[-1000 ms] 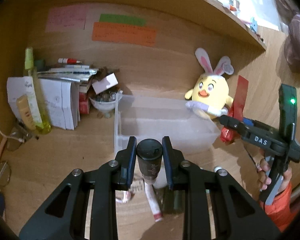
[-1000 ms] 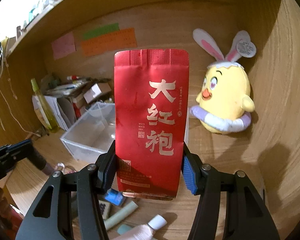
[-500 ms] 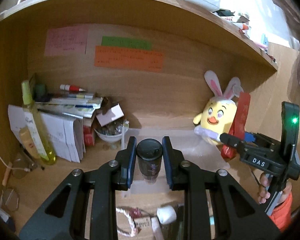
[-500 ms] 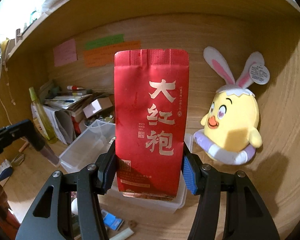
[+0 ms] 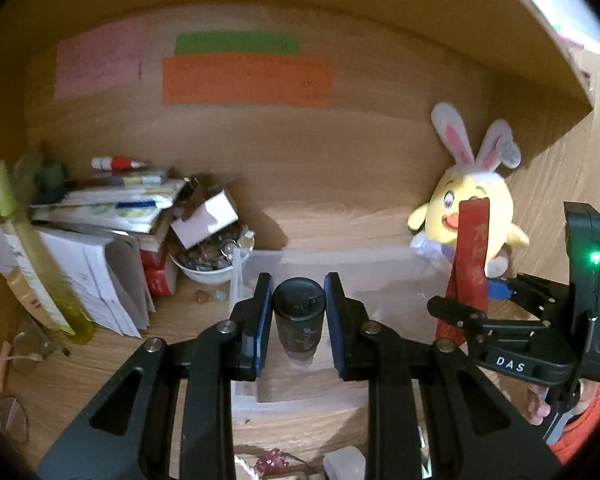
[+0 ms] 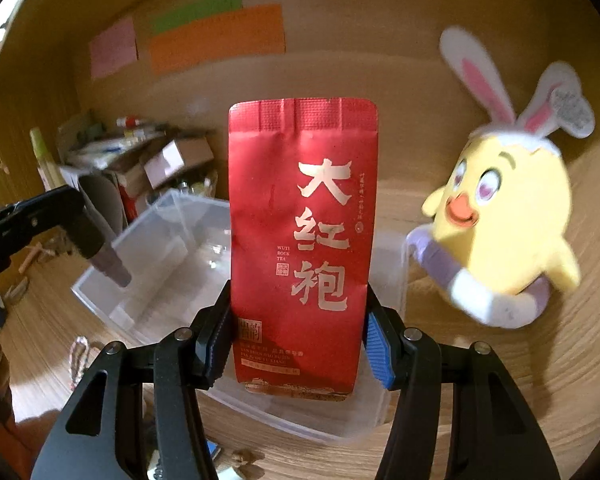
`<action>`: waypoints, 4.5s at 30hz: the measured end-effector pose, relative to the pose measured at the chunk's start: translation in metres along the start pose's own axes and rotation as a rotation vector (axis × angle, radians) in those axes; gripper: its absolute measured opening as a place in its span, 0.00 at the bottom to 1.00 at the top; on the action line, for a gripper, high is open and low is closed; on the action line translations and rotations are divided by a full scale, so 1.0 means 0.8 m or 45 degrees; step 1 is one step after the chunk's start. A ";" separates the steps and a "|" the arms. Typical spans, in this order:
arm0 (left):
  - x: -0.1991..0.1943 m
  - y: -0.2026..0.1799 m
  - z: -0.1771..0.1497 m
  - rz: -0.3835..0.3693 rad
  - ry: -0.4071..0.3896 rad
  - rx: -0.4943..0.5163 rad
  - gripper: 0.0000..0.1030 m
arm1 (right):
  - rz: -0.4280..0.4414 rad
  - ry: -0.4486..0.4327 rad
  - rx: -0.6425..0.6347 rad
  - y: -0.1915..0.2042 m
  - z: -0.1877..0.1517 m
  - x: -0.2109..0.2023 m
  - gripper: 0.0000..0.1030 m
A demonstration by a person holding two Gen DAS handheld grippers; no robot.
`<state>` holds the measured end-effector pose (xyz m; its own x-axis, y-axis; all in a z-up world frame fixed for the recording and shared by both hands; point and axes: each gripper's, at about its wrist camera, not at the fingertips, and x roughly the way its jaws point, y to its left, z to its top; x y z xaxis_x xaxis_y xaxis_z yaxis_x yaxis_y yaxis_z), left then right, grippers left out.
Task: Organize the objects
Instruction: 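Carry the red packet and purple bottle with both grippers over the clear bin, then open both grippers to drop the red packet and purple bottle into the bin, then grasp the pink tube with the right gripper while the left gripper grasps the braided bracelet, then lift the pink tube and braided bracelet with both grippers over the bin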
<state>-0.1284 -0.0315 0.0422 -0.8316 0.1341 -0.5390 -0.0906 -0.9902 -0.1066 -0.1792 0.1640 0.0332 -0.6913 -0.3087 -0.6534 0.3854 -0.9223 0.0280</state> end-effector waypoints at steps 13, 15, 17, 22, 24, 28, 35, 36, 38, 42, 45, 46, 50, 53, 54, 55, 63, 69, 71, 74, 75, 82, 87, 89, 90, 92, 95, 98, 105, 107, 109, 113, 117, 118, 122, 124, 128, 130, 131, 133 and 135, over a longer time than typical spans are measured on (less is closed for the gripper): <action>0.066 0.002 -0.015 -0.079 0.184 -0.028 0.24 | 0.011 0.144 -0.023 0.001 -0.013 0.043 0.51; 0.070 0.001 -0.017 -0.087 0.198 -0.028 0.24 | 0.008 0.155 -0.033 0.003 -0.014 0.046 0.51; 0.073 0.000 -0.018 -0.092 0.210 -0.031 0.24 | 0.007 0.164 -0.035 0.004 -0.014 0.050 0.51; 0.071 0.002 -0.016 -0.084 0.213 -0.032 0.25 | 0.002 0.185 -0.043 0.004 -0.015 0.056 0.52; 0.072 0.001 -0.016 -0.058 0.214 -0.024 0.25 | -0.003 0.186 -0.044 0.004 -0.015 0.056 0.52; 0.072 0.003 -0.015 -0.059 0.223 -0.035 0.37 | -0.023 0.182 -0.062 0.007 -0.015 0.056 0.57; 0.054 0.002 -0.010 -0.043 0.173 -0.015 0.51 | -0.052 0.126 -0.084 0.013 -0.012 0.038 0.69; 0.050 0.001 -0.009 -0.036 0.163 -0.010 0.55 | -0.051 0.118 -0.083 0.013 -0.011 0.034 0.69; 0.044 -0.001 -0.007 -0.022 0.144 0.005 0.61 | -0.049 0.108 -0.077 0.014 -0.010 0.029 0.70; 0.028 -0.002 -0.005 -0.014 0.114 0.025 0.72 | -0.053 0.090 -0.055 0.012 -0.010 0.018 0.80; 0.018 -0.001 -0.006 -0.015 0.104 0.034 0.77 | -0.051 0.077 -0.036 0.009 -0.014 0.007 0.81; 0.015 0.000 -0.006 -0.015 0.105 0.034 0.80 | -0.050 0.072 -0.030 0.008 -0.015 0.002 0.81; 0.001 0.003 -0.012 -0.016 0.102 0.035 0.87 | -0.041 0.060 -0.002 0.003 -0.021 -0.015 0.81; -0.007 0.004 -0.018 -0.006 0.108 0.046 0.88 | -0.041 0.048 0.014 0.002 -0.027 -0.028 0.82; -0.011 0.006 -0.020 -0.005 0.113 0.047 0.90 | -0.043 0.044 0.018 0.002 -0.028 -0.030 0.82; -0.014 0.008 -0.023 -0.006 0.118 0.047 0.91 | -0.046 0.039 0.024 0.001 -0.031 -0.036 0.82; -0.030 0.026 -0.055 0.007 0.180 0.033 0.92 | -0.040 0.034 0.066 0.002 -0.060 -0.064 0.84; -0.032 0.041 -0.086 0.013 0.250 0.013 0.92 | -0.027 0.071 0.116 0.003 -0.092 -0.077 0.84; -0.033 0.044 -0.097 0.019 0.269 0.012 0.92 | -0.015 0.094 0.142 0.003 -0.106 -0.080 0.84; -0.033 0.048 -0.113 0.019 0.300 -0.005 0.92 | -0.020 0.129 0.173 0.005 -0.122 -0.082 0.84; -0.032 0.049 -0.118 0.012 0.312 -0.011 0.92 | -0.019 0.144 0.179 0.006 -0.128 -0.082 0.84; -0.024 0.051 -0.148 0.008 0.397 -0.026 0.92 | -0.019 0.236 0.216 0.006 -0.160 -0.071 0.84; -0.026 0.058 -0.161 0.011 0.427 -0.063 0.92 | -0.004 0.273 0.242 0.004 -0.175 -0.060 0.84; -0.029 0.060 -0.165 0.014 0.424 -0.068 0.92 | -0.001 0.277 0.259 0.002 -0.177 -0.058 0.82; -0.030 0.061 -0.166 0.010 0.426 -0.072 0.91 | 0.007 0.280 0.270 -0.001 -0.177 -0.057 0.78; -0.031 0.062 -0.168 -0.003 0.433 -0.082 0.83 | 0.012 0.285 0.281 -0.005 -0.179 -0.056 0.66; -0.028 0.061 -0.172 -0.022 0.457 -0.084 0.74 | 0.022 0.284 0.280 -0.009 -0.179 -0.058 0.54; -0.025 0.055 -0.174 -0.014 0.473 -0.055 0.65 | 0.029 0.284 0.270 -0.006 -0.179 -0.059 0.44; -0.023 0.044 -0.173 0.014 0.467 -0.001 0.48 | 0.023 0.267 0.219 0.001 -0.179 -0.057 0.23; -0.022 0.045 -0.172 0.014 0.464 -0.003 0.41 | 0.015 0.261 0.210 0.002 -0.178 -0.057 0.22; -0.021 0.046 -0.171 0.001 0.460 -0.011 0.29 | 0.002 0.251 0.198 0.003 -0.177 -0.056 0.20; -0.020 0.045 -0.172 0.021 0.448 0.008 0.14 | -0.027 0.237 0.196 -0.001 -0.177 -0.055 0.20; -0.026 0.046 -0.171 0.051 0.416 0.014 0.13 | -0.042 0.215 0.216 -0.007 -0.176 -0.058 0.19; -0.027 0.047 -0.171 0.060 0.408 0.013 0.13 | -0.047 0.206 0.219 -0.009 -0.175 -0.061 0.19; -0.037 0.054 -0.163 0.060 0.369 -0.021 0.13 | -0.058 0.162 0.236 -0.015 -0.168 -0.072 0.19; -0.044 0.056 -0.158 0.066 0.342 -0.029 0.13 | -0.063 0.142 0.241 -0.017 -0.163 -0.078 0.19; -0.057 0.057 -0.144 0.057 0.287 -0.051 0.13 | -0.081 0.096 0.245 -0.023 -0.154 -0.090 0.19; -0.063 0.056 -0.136 0.056 0.254 -0.055 0.13 | -0.088 0.072 0.246 -0.025 -0.149 -0.096 0.19; -0.065 0.056 -0.132 0.057 0.241 -0.056 0.13 | -0.093 0.059 0.245 -0.026 -0.148 -0.099 0.19; -0.070 0.056 -0.123 0.059 0.210 -0.058 0.13 | -0.107 0.024 0.243 -0.027 -0.142 -0.107 0.19; -0.074 0.056 -0.116 0.058 0.188 -0.060 0.13 | -0.120 -0.010 0.239 -0.029 -0.136 -0.116 0.19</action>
<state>-0.0325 -0.0804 -0.0086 -0.7442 0.0972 -0.6609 -0.0261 -0.9928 -0.1165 -0.0578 0.2395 0.0110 -0.7239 -0.2198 -0.6540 0.1984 -0.9742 0.1078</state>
